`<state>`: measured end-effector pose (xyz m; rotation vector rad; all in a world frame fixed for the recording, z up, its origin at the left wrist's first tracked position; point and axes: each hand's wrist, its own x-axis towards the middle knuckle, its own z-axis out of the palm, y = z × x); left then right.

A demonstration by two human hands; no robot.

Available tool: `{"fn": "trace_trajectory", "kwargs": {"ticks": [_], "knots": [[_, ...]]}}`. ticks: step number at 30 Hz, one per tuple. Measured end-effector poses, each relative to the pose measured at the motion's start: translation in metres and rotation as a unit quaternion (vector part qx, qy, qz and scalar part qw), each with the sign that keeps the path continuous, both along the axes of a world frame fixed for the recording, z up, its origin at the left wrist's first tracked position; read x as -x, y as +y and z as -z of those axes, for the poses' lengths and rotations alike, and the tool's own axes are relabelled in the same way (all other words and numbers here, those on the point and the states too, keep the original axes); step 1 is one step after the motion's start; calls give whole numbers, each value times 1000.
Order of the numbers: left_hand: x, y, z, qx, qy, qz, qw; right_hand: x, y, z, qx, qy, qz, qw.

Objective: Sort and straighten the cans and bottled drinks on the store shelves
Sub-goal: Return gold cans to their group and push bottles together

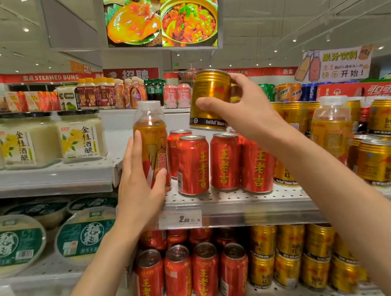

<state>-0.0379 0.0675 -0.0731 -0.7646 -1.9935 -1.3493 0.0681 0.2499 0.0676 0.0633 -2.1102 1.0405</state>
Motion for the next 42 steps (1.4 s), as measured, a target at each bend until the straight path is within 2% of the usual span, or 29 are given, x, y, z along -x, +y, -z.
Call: {"fn": "trace_trajectory", "kwargs": {"ticks": [7, 12, 21, 27, 32, 37, 42], "knots": [[-34, -4, 25, -24, -19, -21, 999, -62, 15, 60, 15, -31, -26, 999], [-82, 8, 49, -51, -26, 3, 998, -99, 38, 115, 27, -57, 21, 998], [-138, 77, 82, -43, -94, 70, 992, -162, 99, 184, 152, -89, 76, 981], [-173, 146, 88, -65, -130, 95, 985, -202, 165, 197, 192, -96, 89, 973], [-199, 206, 88, -68, -150, 90, 982, -232, 228, 194, 180, -121, 93, 972], [-212, 244, 84, -51, -130, 69, 988, -248, 275, 191, 168, -132, 86, 973], [-214, 259, 71, -35, -102, 49, 993, -249, 297, 176, 128, -107, 72, 983]]}}
